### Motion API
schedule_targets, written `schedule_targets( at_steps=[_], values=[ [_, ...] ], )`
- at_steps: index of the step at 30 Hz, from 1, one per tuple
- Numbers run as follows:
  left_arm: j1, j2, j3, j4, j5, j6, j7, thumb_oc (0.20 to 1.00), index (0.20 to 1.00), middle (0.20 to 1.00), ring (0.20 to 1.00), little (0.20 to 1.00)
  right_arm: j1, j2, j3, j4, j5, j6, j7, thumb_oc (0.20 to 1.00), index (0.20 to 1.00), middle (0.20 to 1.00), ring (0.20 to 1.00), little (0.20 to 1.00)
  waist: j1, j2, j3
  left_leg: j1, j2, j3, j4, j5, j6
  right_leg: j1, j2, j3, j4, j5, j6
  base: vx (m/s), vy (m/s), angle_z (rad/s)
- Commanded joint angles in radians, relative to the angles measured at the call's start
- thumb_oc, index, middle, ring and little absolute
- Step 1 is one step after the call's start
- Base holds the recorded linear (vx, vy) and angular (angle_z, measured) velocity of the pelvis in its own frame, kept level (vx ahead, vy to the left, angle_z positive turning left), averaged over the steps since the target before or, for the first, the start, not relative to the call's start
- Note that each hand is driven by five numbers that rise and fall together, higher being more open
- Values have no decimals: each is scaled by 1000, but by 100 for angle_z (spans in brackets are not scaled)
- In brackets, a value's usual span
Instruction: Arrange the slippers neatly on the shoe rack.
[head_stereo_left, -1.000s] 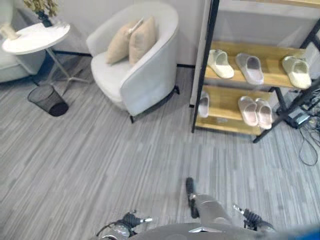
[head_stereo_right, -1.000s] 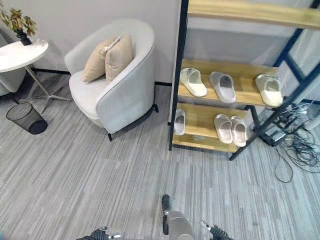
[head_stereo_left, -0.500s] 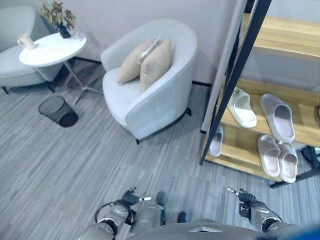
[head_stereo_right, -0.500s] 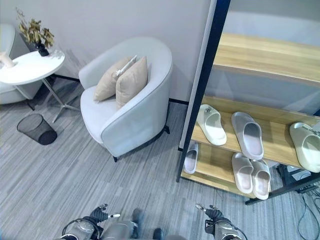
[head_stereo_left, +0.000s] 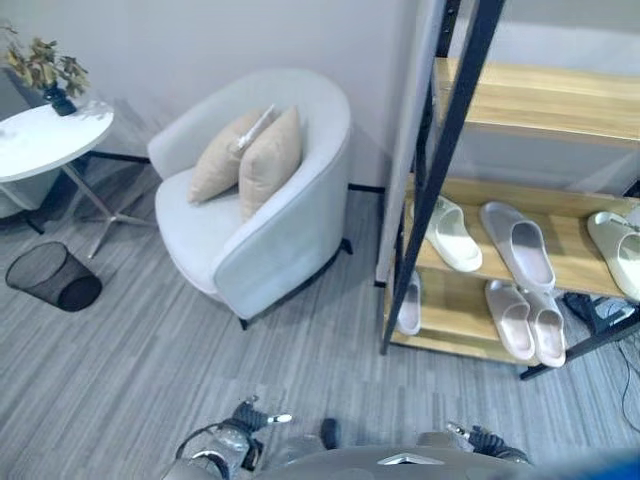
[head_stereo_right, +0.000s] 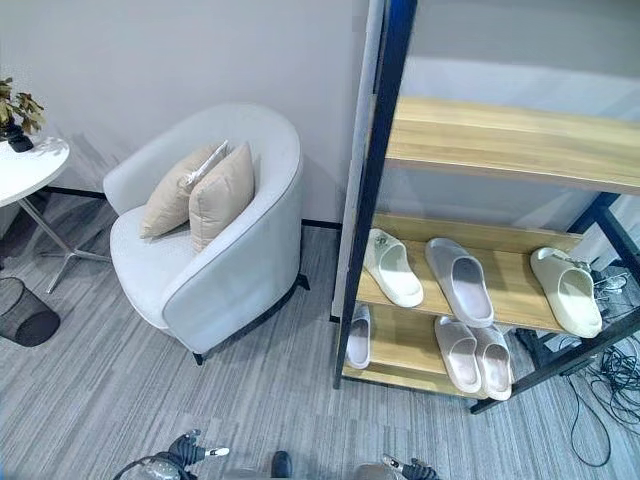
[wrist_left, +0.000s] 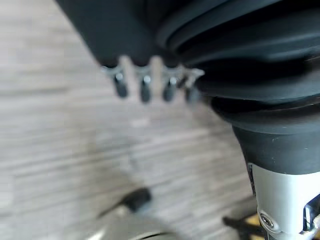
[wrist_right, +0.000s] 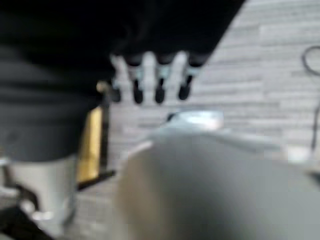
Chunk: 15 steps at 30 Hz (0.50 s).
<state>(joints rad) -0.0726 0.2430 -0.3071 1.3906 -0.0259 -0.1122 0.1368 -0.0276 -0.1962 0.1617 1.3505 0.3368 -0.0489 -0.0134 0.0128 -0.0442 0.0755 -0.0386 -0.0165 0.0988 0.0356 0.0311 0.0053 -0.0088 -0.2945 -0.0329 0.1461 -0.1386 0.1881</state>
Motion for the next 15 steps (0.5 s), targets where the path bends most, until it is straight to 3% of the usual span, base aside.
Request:
schedule_targets(
  at_steps=[1, 8, 9, 10, 13, 15],
  values=[
    [-38, -16, 19, -3, 7, -22, 3, 1000, 1000, 1000, 1000, 1000, -14, -58, -13, 15, -13, -10, 2, 1000, 1000, 1000, 1000, 1000, 6, 13, -15, 37, 103, -32, 116, -130, -74, 0, 81, -10, -76, 138, -32, -22, -462, -5],
    [-71, -19, -5, -49, -17, -33, -2, 1000, 1000, 1000, 1000, 1000, -23, -79, 15, -1, -8, -29, 1, 1000, 1000, 1000, 1000, 1000, -2, 18, 7, 13, 195, -60, 90, -35, -131, 46, 172, -72, -87, 62, -88, -57, -288, 10],
    [-85, -24, -15, -61, -26, -35, -3, 1000, 1000, 1000, 1000, 1000, -27, -81, 19, -5, -6, -31, -2, 1000, 1000, 1000, 1000, 1000, -6, 13, 18, -5, 205, -39, 111, -12, -128, 53, 172, -91, -89, 60, -95, -91, -154, 69],
    [-99, -31, -30, -82, -31, -36, -7, 1000, 1000, 1000, 1000, 1000, -28, -80, 22, -9, 2, -29, -6, 1000, 1000, 1000, 1000, 1000, -20, -2, 29, -27, 209, 62, 146, -25, -98, 62, 170, -119, -88, 56, -106, -100, -166, 58],
    [-108, -43, -41, -89, -34, -38, -10, 1000, 1000, 1000, 1000, 1000, -37, -73, 31, -5, -1, -27, -9, 1000, 1000, 1000, 1000, 1000, -26, 2, 26, -38, 159, 103, 153, -70, -75, 52, 173, -127, -69, 52, -104, -7, -20, 101],
    [-106, -50, -48, -81, -35, -37, -9, 1000, 1000, 1000, 1000, 1000, -43, -63, 40, -9, -10, -30, -15, 1000, 1000, 1000, 1000, 1000, -15, 5, 28, -37, 118, 44, 157, -97, -73, 45, 173, -116, -56, 50, -102, 54, 88, 6]
  ],
)
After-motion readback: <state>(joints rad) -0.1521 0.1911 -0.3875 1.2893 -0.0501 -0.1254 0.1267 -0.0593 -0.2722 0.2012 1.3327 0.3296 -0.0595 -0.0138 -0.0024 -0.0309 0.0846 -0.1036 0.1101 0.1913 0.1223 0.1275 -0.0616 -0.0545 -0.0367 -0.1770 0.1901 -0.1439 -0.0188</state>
